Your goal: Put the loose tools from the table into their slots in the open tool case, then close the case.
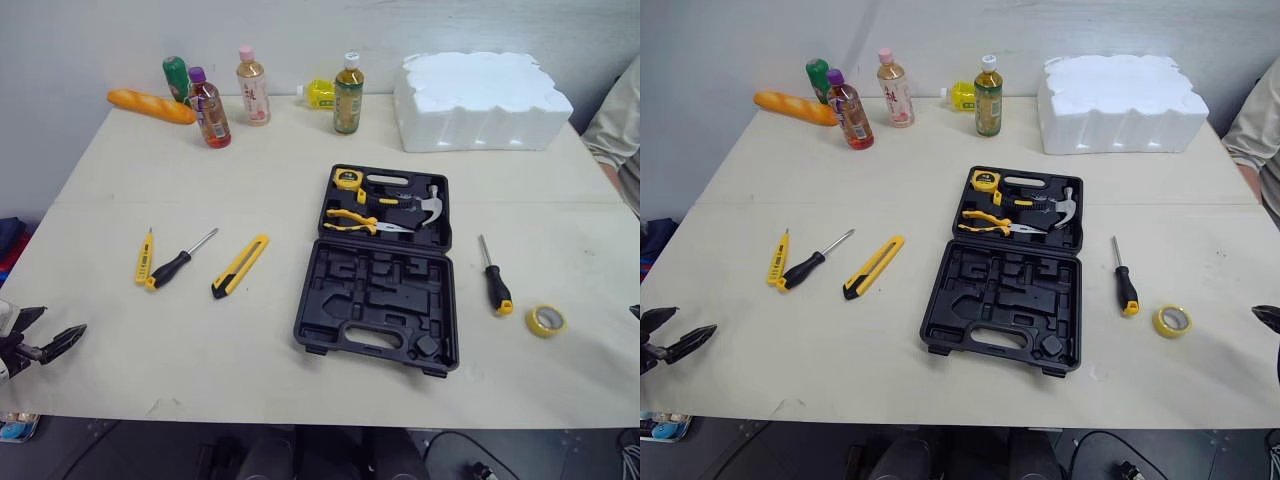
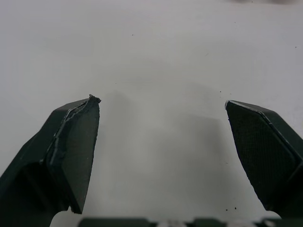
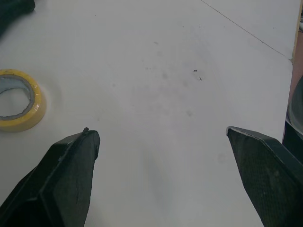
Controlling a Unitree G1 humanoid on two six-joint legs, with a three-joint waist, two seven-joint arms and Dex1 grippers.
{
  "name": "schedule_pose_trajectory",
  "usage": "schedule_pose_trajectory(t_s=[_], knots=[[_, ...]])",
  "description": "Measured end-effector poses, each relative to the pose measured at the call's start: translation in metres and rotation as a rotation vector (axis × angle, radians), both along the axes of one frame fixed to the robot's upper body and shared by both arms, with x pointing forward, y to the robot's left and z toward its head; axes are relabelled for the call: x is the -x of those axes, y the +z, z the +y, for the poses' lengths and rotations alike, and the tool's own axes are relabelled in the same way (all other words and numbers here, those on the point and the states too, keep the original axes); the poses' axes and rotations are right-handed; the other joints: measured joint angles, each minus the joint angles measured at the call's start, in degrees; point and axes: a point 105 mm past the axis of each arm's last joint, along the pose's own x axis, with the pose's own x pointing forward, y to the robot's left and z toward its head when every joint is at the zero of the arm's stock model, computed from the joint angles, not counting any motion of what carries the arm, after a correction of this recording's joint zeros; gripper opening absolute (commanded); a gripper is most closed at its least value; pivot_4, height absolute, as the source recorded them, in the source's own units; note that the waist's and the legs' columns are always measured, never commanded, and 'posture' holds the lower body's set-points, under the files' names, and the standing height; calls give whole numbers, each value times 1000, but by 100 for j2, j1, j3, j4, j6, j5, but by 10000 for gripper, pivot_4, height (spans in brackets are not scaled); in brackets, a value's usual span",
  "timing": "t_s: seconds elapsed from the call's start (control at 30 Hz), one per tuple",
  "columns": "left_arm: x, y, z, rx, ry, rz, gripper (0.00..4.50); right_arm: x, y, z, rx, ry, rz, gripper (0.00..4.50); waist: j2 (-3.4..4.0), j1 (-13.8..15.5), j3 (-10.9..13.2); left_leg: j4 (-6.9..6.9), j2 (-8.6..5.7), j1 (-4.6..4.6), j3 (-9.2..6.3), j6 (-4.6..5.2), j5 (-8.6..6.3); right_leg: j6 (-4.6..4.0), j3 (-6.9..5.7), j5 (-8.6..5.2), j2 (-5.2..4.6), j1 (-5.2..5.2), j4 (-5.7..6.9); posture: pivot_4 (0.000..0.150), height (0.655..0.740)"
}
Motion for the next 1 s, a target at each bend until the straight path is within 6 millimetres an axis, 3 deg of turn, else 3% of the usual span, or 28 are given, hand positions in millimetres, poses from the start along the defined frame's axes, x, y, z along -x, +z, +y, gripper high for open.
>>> schedule_pose_trajectory(t_s=[0.47,1.0], knots=[[-3,3,-3,14,-8,0,44512,-1,-4,1,-3,-3,-23,45000,0,3,0,2,0,0,3,0,0,0,3,0,0,-1,2,1500,7383],[-29,19,-28,14,-106,-38,44512,-4,-5,10,32,16,-29,45000,0,11,0,4,-1,0,5,1,2,1,4,1,1,0,4,1500,7383]])
